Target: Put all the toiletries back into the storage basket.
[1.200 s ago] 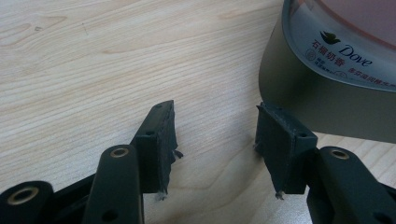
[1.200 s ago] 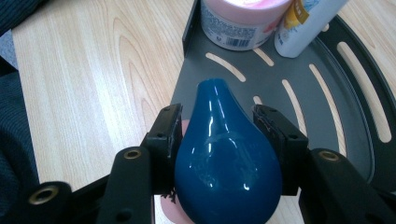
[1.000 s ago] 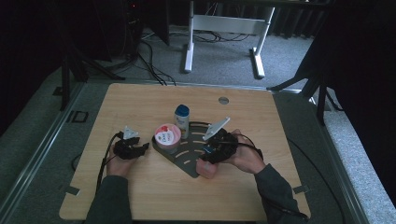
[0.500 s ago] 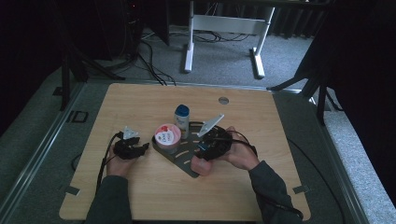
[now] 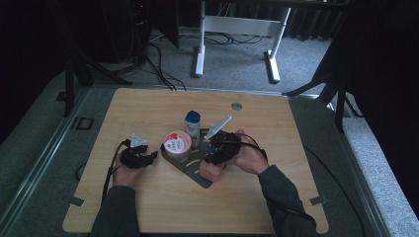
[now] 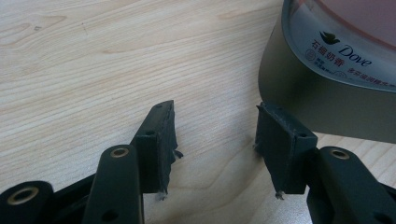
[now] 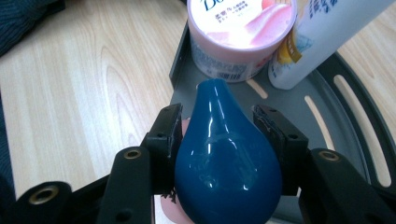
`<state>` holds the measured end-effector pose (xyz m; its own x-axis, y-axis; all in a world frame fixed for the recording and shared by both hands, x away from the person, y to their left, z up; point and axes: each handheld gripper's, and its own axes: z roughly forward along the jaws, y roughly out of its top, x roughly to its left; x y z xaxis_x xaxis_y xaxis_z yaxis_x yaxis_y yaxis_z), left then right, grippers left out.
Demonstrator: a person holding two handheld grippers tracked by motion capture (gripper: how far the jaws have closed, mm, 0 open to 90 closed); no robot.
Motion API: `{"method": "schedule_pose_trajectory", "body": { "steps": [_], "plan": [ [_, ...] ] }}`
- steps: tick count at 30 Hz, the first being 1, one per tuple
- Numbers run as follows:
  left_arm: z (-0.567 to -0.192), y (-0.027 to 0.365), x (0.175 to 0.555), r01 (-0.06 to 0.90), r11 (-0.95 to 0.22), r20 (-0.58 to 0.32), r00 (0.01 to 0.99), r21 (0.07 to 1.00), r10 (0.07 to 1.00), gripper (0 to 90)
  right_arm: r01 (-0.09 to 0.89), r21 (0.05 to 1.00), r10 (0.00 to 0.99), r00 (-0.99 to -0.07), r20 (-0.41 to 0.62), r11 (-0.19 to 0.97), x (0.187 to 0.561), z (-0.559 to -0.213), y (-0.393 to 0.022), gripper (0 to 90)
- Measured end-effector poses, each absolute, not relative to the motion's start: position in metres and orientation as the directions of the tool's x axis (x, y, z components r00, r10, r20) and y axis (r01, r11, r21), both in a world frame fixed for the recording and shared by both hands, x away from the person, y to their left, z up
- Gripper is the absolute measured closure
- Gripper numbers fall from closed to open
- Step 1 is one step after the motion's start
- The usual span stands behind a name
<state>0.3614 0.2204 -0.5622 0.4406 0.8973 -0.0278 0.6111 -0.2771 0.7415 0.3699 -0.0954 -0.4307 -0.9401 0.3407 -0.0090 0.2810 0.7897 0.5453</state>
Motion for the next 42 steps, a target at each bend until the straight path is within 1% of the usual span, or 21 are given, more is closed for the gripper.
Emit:
{"method": "schedule_pose_trajectory", "body": {
  "steps": [13,30,36,42],
  "plan": [
    [-0.562,0.220,0.361,0.609,-0.277,-0.026,0.440,0.743,0.897,47.8,0.294,0.534,0.352,-0.936,-0.007,0.793,0.380,-0.432,-0.088,53.5],
    [-0.562,0.220,0.361,0.611,-0.275,-0.030,0.441,0.742,0.897,47.8,0.322,0.530,0.386,-0.923,-0.011,0.784,0.401,-0.434,-0.084,53.5],
    [-0.562,0.220,0.361,0.609,-0.277,-0.026,0.440,0.743,0.898,47.8,0.328,0.527,0.402,-0.915,-0.028,0.784,0.409,-0.434,-0.083,53.5],
    [-0.562,0.220,0.361,0.610,-0.277,-0.026,0.440,0.743,0.898,47.8,0.342,0.527,0.414,-0.910,-0.019,0.778,0.417,-0.434,-0.082,53.5]
  ]
}}
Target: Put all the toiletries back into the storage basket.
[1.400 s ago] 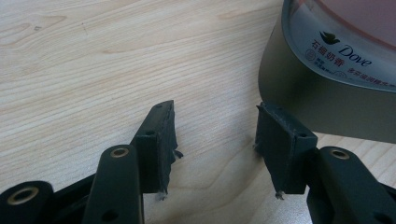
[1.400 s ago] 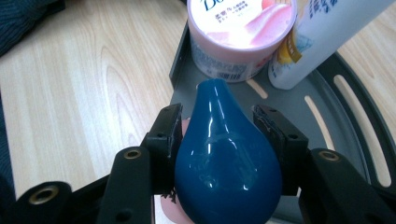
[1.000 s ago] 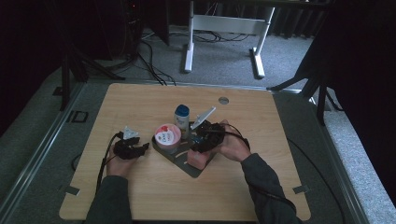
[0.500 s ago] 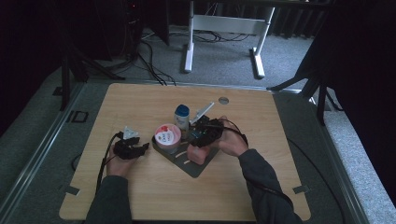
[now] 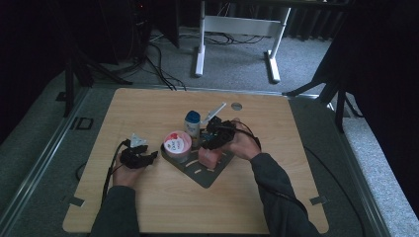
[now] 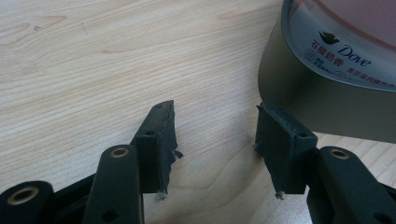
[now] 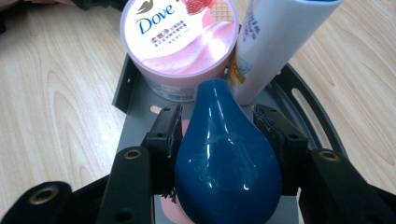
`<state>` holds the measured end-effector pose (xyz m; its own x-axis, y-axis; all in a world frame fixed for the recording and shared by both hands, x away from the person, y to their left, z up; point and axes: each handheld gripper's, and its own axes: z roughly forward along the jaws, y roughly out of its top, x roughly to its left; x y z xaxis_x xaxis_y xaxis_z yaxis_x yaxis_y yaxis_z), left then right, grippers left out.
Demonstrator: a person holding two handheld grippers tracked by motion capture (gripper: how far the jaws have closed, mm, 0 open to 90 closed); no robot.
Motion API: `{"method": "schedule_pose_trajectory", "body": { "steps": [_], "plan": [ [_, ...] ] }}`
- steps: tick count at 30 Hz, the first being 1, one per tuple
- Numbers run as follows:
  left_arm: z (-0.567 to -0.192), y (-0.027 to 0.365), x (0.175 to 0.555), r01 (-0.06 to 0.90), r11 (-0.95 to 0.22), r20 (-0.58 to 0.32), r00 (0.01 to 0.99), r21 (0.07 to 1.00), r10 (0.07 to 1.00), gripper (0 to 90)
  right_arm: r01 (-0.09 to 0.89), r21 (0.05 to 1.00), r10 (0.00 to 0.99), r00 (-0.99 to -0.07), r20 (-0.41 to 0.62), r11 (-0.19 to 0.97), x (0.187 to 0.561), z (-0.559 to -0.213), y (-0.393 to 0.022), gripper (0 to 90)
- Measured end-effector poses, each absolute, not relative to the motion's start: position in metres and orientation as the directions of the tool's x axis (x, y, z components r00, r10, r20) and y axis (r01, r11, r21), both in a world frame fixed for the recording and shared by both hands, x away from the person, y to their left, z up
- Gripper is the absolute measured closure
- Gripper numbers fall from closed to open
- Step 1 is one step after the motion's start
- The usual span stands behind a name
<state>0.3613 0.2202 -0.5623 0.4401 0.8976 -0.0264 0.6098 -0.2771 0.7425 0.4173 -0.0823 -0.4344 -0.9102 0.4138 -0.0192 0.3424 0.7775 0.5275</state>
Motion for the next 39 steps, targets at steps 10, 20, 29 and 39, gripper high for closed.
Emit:
{"method": "schedule_pose_trajectory", "body": {
  "steps": [10,20,29,39],
  "plan": [
    [-0.562,0.220,0.361,0.610,-0.277,-0.028,0.441,0.742,0.897,47.8,0.366,0.533,0.439,-0.898,-0.012,0.763,0.430,-0.434,-0.078,53.5],
    [-0.562,0.220,0.361,0.610,-0.277,-0.027,0.440,0.742,0.898,47.8,0.380,0.531,0.456,-0.890,-0.014,0.757,0.438,-0.435,-0.077,53.5],
    [-0.562,0.220,0.361,0.610,-0.277,-0.028,0.441,0.742,0.897,47.8,0.384,0.533,0.466,-0.884,-0.022,0.754,0.444,-0.434,-0.076,53.5],
    [-0.562,0.220,0.361,0.610,-0.278,-0.025,0.441,0.742,0.897,47.8,0.383,0.547,0.464,-0.886,-0.012,0.744,0.447,-0.436,-0.078,52.6]
  ]
}}
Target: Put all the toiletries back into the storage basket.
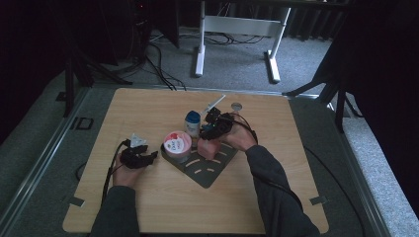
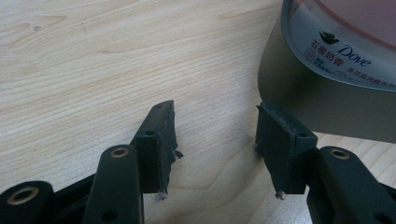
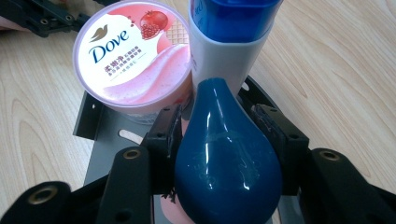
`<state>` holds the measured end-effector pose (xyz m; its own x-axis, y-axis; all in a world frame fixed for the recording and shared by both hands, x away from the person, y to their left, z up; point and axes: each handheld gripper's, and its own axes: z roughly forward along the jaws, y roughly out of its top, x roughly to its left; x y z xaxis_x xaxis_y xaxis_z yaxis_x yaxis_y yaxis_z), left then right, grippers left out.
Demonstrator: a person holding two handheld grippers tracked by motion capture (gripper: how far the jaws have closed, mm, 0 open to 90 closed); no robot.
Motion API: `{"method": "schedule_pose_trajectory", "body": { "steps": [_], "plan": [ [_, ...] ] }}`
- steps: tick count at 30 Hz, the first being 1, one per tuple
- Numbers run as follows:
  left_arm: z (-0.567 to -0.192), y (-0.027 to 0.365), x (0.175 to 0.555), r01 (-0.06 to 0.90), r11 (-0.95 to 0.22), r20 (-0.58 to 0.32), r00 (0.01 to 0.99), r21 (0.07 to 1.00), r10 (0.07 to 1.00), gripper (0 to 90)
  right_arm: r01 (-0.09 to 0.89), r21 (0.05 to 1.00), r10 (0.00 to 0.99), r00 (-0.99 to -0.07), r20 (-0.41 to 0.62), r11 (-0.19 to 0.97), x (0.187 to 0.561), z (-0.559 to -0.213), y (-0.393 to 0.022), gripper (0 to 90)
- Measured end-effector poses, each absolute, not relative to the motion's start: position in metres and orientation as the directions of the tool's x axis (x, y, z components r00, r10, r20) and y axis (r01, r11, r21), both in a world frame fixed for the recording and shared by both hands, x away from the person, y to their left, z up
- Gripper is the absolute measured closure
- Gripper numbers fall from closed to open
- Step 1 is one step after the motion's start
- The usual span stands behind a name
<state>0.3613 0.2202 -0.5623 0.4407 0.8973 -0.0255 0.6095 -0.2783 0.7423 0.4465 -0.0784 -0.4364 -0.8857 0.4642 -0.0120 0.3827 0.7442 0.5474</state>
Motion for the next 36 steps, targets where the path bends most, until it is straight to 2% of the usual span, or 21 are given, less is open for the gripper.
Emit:
{"method": "schedule_pose_trajectory", "body": {
  "steps": [4,7,11,26,36],
  "plan": [
    [-0.562,0.220,0.361,0.609,-0.279,-0.025,0.441,0.742,0.897,47.8,0.381,0.553,0.463,-0.886,-0.011,0.741,0.446,-0.437,-0.080,48.1],
    [-0.562,0.220,0.361,0.610,-0.277,-0.027,0.440,0.742,0.897,47.8,0.378,0.555,0.462,-0.887,-0.014,0.741,0.445,-0.436,-0.085,40.6],
    [-0.562,0.220,0.361,0.609,-0.279,-0.025,0.441,0.742,0.897,47.8,0.380,0.550,0.466,-0.884,-0.020,0.744,0.442,-0.438,-0.090,38.2],
    [-0.562,0.220,0.361,0.610,-0.279,-0.025,0.441,0.742,0.897,47.8,0.398,0.588,0.498,-0.867,-0.010,0.704,0.419,-0.445,-0.125,40.5],
    [-0.562,0.219,0.358,0.605,-0.286,-0.012,0.440,0.743,0.898,48.9,0.416,0.633,0.523,-0.852,0.020,0.653,0.395,-0.463,-0.138,48.8]
  ]
}}
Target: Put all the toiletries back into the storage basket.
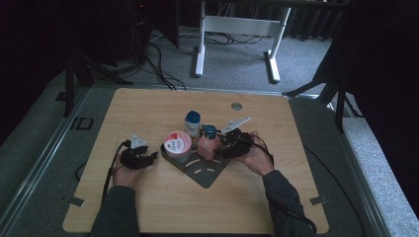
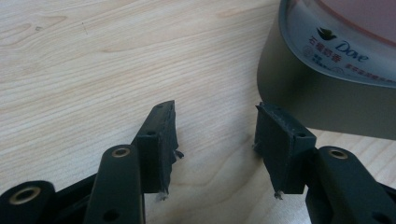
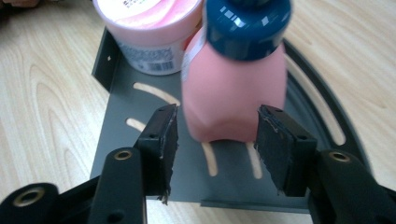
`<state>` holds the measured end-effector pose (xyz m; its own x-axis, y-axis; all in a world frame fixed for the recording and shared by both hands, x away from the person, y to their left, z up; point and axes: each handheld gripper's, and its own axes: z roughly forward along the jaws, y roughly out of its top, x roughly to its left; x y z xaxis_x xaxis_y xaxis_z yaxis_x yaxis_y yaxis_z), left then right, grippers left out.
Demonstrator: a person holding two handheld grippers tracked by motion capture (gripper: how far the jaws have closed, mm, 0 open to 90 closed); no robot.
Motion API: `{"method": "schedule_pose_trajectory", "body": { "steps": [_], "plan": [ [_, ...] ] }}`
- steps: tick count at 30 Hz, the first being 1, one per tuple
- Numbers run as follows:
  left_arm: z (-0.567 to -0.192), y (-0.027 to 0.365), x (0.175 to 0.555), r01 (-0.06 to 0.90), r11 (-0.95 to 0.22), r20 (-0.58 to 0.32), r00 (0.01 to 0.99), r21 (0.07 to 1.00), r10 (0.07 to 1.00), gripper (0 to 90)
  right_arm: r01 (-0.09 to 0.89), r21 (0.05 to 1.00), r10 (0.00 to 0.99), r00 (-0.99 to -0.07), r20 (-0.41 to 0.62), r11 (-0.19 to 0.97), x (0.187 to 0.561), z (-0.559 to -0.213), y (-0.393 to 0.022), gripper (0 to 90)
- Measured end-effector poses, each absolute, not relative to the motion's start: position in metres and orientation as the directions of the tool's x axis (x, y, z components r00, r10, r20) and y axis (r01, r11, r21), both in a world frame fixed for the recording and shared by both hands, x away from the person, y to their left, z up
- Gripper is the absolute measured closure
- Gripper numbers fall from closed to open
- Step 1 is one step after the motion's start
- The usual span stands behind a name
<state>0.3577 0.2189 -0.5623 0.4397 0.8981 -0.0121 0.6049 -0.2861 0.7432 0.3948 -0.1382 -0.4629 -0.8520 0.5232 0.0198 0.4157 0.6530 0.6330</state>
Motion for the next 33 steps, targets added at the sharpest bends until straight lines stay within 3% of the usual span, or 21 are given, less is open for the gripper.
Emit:
{"method": "schedule_pose_trajectory", "body": {
  "steps": [14,26,33],
  "plan": [
    [-0.543,0.194,0.321,0.537,-0.357,0.026,0.527,0.764,0.850,56.6,0.404,0.660,0.539,-0.843,-0.002,0.634,0.377,-0.486,-0.137,65.0],
    [-0.529,0.158,0.286,0.452,-0.399,0.003,0.659,0.798,0.752,65.3,0.380,0.682,0.555,-0.831,-0.046,0.625,0.361,-0.500,-0.131,89.5],
    [-0.529,0.129,0.284,0.419,-0.434,-0.001,0.721,0.798,0.693,68.1,0.372,0.703,0.586,-0.806,-0.078,0.606,0.357,-0.507,-0.125,90.0]
  ]
}}
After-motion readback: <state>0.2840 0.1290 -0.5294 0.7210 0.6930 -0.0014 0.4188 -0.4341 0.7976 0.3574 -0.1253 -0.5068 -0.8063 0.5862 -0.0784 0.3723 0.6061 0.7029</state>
